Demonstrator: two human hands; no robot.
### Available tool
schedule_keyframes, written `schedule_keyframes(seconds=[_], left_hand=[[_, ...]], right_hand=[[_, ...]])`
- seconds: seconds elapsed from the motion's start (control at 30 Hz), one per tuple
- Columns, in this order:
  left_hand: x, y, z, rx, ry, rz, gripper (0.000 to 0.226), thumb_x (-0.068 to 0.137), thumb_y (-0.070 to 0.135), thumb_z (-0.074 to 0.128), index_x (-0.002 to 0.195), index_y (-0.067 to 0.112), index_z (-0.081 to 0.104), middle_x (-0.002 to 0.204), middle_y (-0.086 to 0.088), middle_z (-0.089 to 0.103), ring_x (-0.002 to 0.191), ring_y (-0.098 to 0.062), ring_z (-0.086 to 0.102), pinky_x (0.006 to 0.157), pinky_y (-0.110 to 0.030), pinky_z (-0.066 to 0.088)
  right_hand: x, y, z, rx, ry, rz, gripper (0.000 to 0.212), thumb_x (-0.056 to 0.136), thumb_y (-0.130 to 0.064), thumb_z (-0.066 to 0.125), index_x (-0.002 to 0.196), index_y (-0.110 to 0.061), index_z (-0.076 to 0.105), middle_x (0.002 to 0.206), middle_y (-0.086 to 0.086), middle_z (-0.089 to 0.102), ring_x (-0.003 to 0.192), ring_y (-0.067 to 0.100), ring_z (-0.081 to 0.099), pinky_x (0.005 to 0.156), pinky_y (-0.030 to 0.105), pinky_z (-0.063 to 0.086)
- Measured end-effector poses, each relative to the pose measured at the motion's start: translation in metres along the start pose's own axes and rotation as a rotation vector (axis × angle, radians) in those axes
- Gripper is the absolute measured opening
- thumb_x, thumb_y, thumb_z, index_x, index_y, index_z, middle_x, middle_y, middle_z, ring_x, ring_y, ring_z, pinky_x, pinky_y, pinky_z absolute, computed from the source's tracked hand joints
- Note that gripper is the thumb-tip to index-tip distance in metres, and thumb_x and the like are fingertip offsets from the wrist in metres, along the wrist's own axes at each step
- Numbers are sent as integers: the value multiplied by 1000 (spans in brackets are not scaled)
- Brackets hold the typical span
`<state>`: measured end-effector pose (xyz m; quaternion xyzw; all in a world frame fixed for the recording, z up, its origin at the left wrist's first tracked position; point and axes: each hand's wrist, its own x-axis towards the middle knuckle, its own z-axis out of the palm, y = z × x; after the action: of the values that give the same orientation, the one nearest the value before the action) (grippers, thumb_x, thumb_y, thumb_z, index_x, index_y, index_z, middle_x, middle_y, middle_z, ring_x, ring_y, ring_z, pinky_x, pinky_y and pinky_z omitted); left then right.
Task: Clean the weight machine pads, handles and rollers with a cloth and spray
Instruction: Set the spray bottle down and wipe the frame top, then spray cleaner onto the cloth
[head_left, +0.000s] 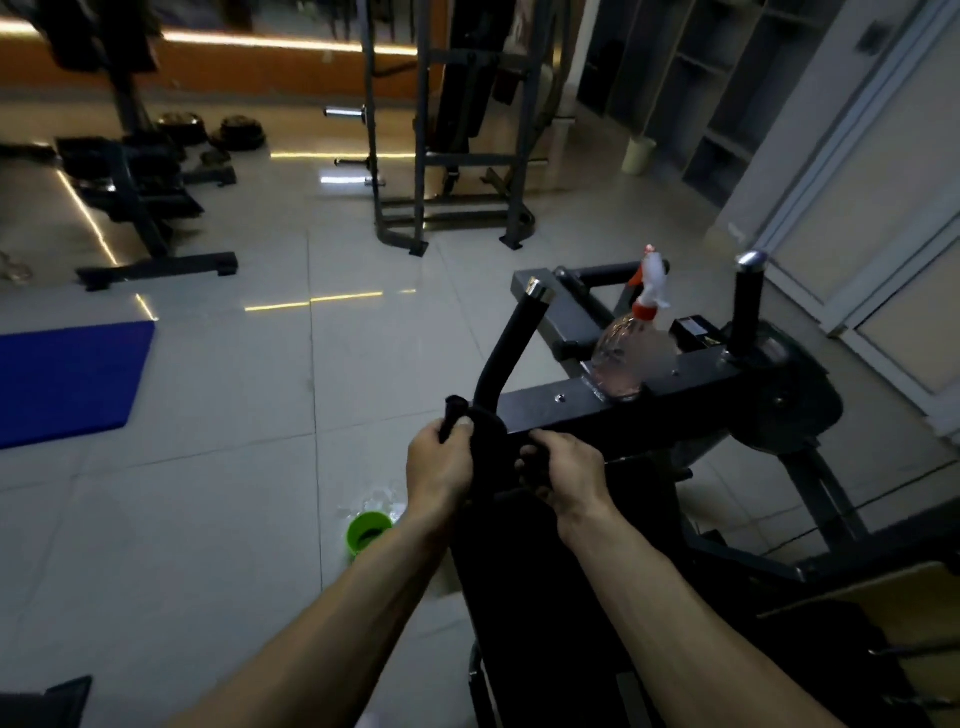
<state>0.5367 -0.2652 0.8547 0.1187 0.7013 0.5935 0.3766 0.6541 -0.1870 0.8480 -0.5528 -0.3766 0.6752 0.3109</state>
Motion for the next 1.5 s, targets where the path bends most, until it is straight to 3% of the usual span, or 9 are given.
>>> schedule_keyframes(seconds=[0.37, 0.43, 0.57, 0.8, 0.9, 1.0, 1.2, 1.33, 1.5], left_hand=[[-15, 100, 95, 118, -355, 208, 15, 105, 22, 56, 113, 14, 66, 101, -7, 75, 88, -19, 74, 78, -37, 61], [-13, 108, 107, 119, -373, 193, 17, 106, 21, 54, 118, 12, 63, 103, -5, 72, 87, -17, 73, 63, -26, 58], [-10, 135, 122, 69, -355, 201, 15, 106, 22, 54, 117, 15, 61, 106, -6, 70, 91, -17, 70, 66, -26, 55], [1, 188, 104, 24, -313, 321, 9, 106, 24, 55, 102, 20, 62, 103, -5, 69, 96, -19, 68, 80, -35, 59], [10, 212, 85, -60, -273, 339, 7, 106, 28, 53, 105, 23, 59, 100, -6, 67, 92, -23, 68, 76, -39, 60], [26, 231, 59, -155, -224, 311, 10, 105, 29, 55, 94, 28, 56, 99, -8, 65, 95, -29, 67, 85, -49, 60], [80, 243, -5, -200, -252, 185, 15, 102, 31, 58, 88, 26, 55, 107, -16, 68, 103, -39, 68, 94, -57, 57], [137, 247, -62, -180, -311, 140, 14, 102, 32, 58, 90, 25, 56, 110, -18, 69, 104, -40, 69, 95, -57, 57], [216, 238, -115, -59, -379, 59, 13, 98, 30, 64, 96, 18, 63, 106, -19, 73, 99, -44, 71, 93, -58, 57]], right_hand=[[27, -109, -65, 23, 248, -367, 26, 89, -6, 74, 103, -23, 61, 109, 9, 72, 90, 23, 72, 69, 30, 57], [42, -126, -70, -62, 175, -373, 39, 89, -9, 77, 115, -28, 54, 113, 4, 68, 88, 18, 71, 65, 28, 59], [95, -144, -72, -294, 89, -406, 87, 76, -38, 87, 151, -32, 44, 139, -2, 60, 118, 20, 66, 97, 44, 59], [80, -167, -49, -420, 244, -565, 12, 96, -26, 72, 104, -17, 70, 97, 1, 70, 77, 7, 69, 53, 15, 49], [56, -190, -34, -373, 187, -716, 14, 98, -32, 69, 111, -26, 67, 102, -5, 70, 77, -5, 67, 61, 15, 53], [27, -224, -4, -302, 124, -842, 25, 97, -43, 68, 117, -30, 63, 108, -2, 70, 89, 9, 69, 69, 27, 59], [-1, -252, 101, -133, 90, -949, 29, 94, -47, 72, 106, -22, 66, 80, -7, 62, 73, 15, 60, 70, 46, 59], [12, -226, 181, -100, 208, -885, 29, 95, -41, 72, 108, -16, 66, 90, 7, 70, 66, -4, 59, 68, 21, 57], [50, -160, 256, -19, 446, -789, 21, 90, -39, 77, 92, -24, 63, 79, -9, 69, 65, 4, 64, 63, 27, 52]])
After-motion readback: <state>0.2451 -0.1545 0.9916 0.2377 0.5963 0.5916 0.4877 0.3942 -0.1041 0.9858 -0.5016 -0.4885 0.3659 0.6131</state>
